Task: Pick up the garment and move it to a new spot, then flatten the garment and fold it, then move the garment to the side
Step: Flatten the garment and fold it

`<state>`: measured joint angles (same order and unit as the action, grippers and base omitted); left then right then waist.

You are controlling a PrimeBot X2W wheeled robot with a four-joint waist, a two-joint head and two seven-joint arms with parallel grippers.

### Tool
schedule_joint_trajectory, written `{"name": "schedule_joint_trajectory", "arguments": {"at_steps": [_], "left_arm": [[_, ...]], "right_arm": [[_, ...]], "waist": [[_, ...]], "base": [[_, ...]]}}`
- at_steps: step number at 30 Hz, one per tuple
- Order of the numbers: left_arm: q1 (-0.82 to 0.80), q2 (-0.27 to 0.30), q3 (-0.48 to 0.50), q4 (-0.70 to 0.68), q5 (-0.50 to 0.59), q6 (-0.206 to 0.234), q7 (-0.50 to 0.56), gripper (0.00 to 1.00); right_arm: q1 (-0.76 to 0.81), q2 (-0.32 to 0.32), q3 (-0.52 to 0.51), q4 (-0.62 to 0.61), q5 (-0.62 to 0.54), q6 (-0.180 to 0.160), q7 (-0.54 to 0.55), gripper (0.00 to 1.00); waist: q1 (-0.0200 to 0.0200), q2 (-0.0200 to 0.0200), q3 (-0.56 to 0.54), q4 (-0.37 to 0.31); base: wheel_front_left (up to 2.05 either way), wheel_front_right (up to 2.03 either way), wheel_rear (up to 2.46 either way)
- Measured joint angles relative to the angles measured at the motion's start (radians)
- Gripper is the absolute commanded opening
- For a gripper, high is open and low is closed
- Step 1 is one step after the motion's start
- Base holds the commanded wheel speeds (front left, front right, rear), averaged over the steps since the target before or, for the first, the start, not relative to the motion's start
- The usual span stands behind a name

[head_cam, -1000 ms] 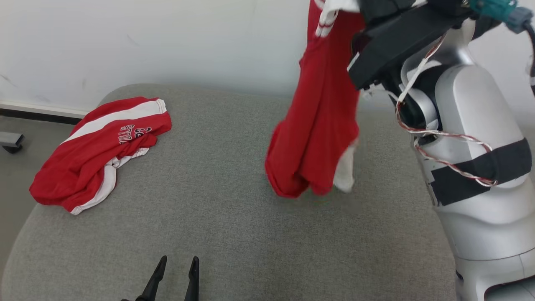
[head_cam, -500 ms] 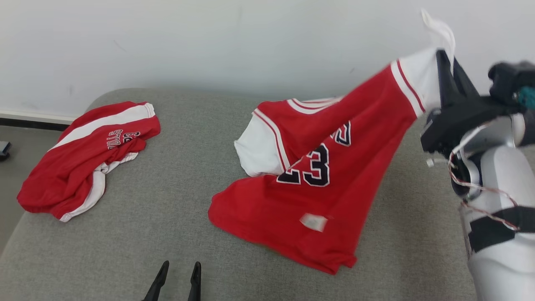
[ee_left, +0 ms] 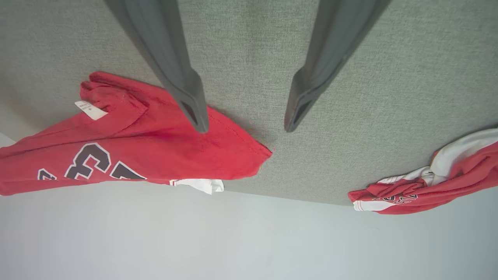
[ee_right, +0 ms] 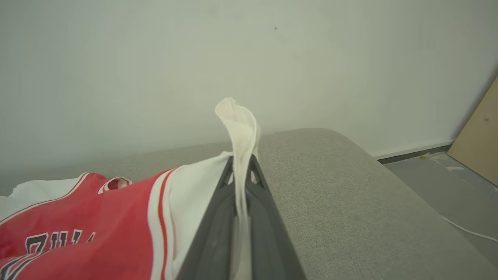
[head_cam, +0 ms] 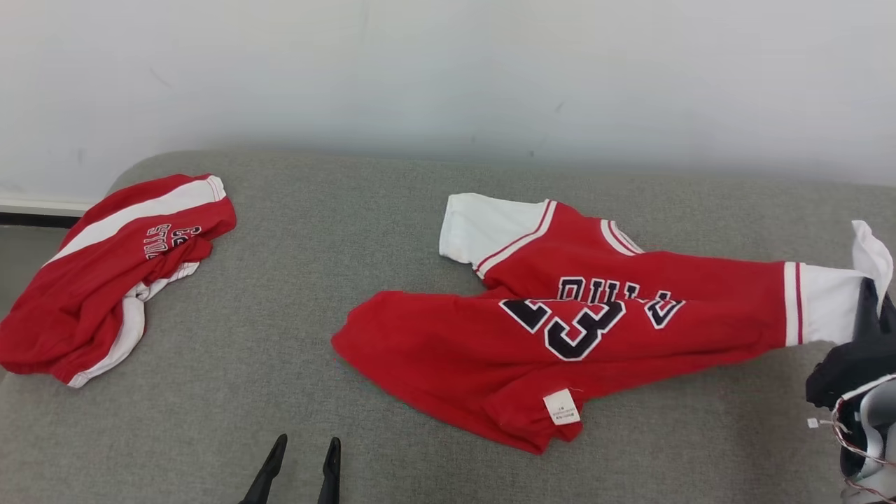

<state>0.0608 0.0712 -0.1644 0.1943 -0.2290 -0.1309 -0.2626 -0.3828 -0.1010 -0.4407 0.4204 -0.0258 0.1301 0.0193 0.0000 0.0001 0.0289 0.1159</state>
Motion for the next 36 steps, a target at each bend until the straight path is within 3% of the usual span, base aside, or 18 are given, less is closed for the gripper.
{"name": "schedule_joint_trajectory", "arguments": {"at_steps": [3,4,5,6,13,16,28,36], "left_arm": [[-0.002,0.001,-0.005,0.002,0.0,0.0,0.0,1.0],[-0.002,0.002,-0.008,0.002,0.0,0.0,0.0,1.0],[-0.003,0.001,-0.01,0.003,0.0,0.0,0.0,1.0],[-0.004,0.002,-0.011,0.003,-0.001,0.0,0.0,1.0],[-0.008,0.006,-0.014,0.006,-0.003,0.0,0.0,1.0],[-0.011,0.007,-0.014,0.007,-0.003,0.0,0.0,1.0],[0.003,0.005,-0.002,0.022,-0.003,0.0,0.0,1.0],[0.017,0.0,-0.004,0.034,-0.008,0.0,0.0,1.0]], "right_arm": [[0.033,0.021,-0.047,-0.037,-0.049,0.0,0.023,0.0],[0.048,0.027,-0.056,-0.046,-0.062,0.0,0.029,0.16],[0.061,0.033,-0.065,-0.052,-0.073,0.0,0.036,0.52],[0.073,0.038,-0.077,-0.055,-0.087,0.0,0.047,1.0],[0.144,0.048,-0.123,-0.088,-0.118,0.0,0.06,1.0],[0.189,0.049,-0.114,-0.091,-0.076,0.0,0.035,1.0],[0.46,0.05,0.188,-0.275,0.1,0.0,-0.21,1.0],[0.58,0.052,0.339,-0.367,0.119,0.0,-0.241,1.0]], "waist": [[0.0,0.0,0.001,-0.008],[0.0,0.0,0.001,-0.01],[0.0,0.0,0.002,-0.011],[0.0,0.0,0.003,-0.012],[0.0,-0.0001,0.005,-0.014],[0.0,0.0,0.003,-0.013],[0.0,0.0,-0.04,-0.044],[0.0,0.0,-0.06,-0.078]], "base": [[0.0,0.0,0.0],[0.0,0.0,0.0],[0.0,0.0,0.0],[0.0,0.0,0.0],[0.0,0.0,0.0],[0.0,0.0,0.0],[0.0,0.0,0.0],[0.0,0.0,0.0]]}}
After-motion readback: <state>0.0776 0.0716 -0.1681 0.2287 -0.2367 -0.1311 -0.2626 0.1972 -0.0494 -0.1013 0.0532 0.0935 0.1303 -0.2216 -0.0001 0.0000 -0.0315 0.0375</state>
